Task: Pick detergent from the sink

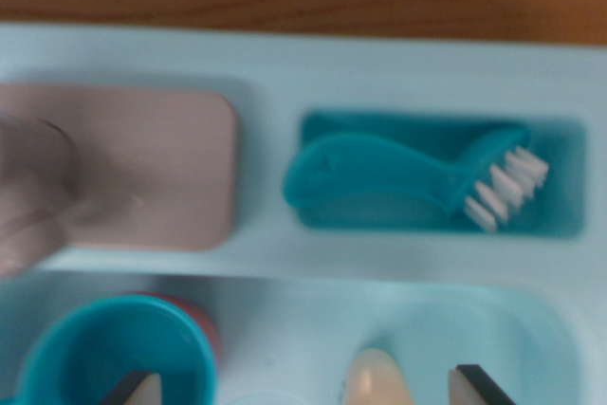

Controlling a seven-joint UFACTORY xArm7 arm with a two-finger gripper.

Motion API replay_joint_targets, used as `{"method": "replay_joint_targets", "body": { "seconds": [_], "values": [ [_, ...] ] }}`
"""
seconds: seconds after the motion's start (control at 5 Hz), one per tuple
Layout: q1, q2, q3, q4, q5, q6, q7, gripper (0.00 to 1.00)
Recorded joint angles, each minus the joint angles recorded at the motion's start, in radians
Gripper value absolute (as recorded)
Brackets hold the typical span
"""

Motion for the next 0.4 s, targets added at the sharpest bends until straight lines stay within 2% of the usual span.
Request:
{"method": "replay_joint_targets", "body": {
  "seconds": [0.2, 0.4],
  "values": [
    [0.0, 0.0, 0.0, 0.0, 0.0, 0.0, 0.0, 0.0],
    [-0.0042, 0.01, -0.008, -0.031, 0.0047, -0.037, -0.017, 0.0]
  ]
}}
